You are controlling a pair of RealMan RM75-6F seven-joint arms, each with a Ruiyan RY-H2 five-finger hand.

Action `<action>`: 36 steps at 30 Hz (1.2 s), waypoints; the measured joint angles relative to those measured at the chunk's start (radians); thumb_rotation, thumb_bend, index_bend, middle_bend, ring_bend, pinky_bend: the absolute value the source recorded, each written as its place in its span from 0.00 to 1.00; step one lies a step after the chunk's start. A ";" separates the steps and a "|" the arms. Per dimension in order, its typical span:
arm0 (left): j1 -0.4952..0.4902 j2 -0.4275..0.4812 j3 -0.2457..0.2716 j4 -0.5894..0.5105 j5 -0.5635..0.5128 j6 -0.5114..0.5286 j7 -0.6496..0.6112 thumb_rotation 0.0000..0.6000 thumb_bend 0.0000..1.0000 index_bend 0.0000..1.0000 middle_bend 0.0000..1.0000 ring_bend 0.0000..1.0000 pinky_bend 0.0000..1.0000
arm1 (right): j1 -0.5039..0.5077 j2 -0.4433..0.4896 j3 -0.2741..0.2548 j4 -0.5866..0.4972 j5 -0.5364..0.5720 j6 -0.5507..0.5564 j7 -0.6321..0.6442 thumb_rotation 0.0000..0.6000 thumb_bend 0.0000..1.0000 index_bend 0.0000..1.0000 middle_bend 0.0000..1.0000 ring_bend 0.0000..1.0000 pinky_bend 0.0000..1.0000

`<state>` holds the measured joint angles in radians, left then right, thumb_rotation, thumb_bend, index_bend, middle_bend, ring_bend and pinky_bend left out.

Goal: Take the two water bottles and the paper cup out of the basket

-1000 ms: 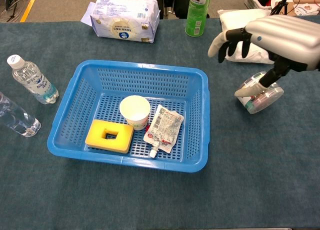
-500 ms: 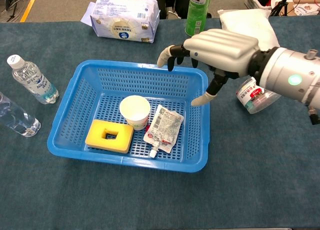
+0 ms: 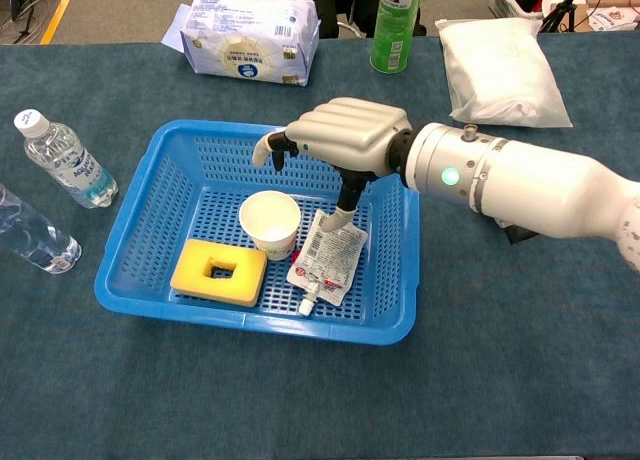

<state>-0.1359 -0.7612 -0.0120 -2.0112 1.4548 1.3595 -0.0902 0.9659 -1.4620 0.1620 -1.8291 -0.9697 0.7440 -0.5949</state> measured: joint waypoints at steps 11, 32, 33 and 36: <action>0.005 0.007 -0.001 -0.019 -0.001 0.003 -0.002 1.00 0.23 0.23 0.13 0.01 0.17 | 0.109 -0.095 -0.032 0.079 0.097 -0.003 -0.055 1.00 0.00 0.19 0.26 0.23 0.38; 0.021 0.020 -0.003 -0.025 -0.002 0.022 -0.024 1.00 0.24 0.24 0.13 0.01 0.17 | 0.240 -0.208 -0.051 0.198 0.222 -0.002 -0.064 1.00 0.24 0.33 0.38 0.35 0.49; 0.021 0.020 -0.003 -0.025 -0.002 0.023 -0.025 1.00 0.23 0.24 0.13 0.01 0.17 | 0.242 -0.210 -0.053 0.201 0.223 0.002 -0.064 1.00 0.25 0.34 0.39 0.36 0.50; 0.022 0.020 -0.004 -0.023 -0.003 0.024 -0.027 1.00 0.23 0.24 0.13 0.01 0.17 | 0.247 -0.211 -0.062 0.204 0.231 0.005 -0.062 1.00 0.25 0.36 0.41 0.40 0.57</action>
<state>-0.1135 -0.7412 -0.0157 -2.0345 1.4522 1.3832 -0.1176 1.2125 -1.6727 0.1001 -1.6254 -0.7387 0.7493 -0.6566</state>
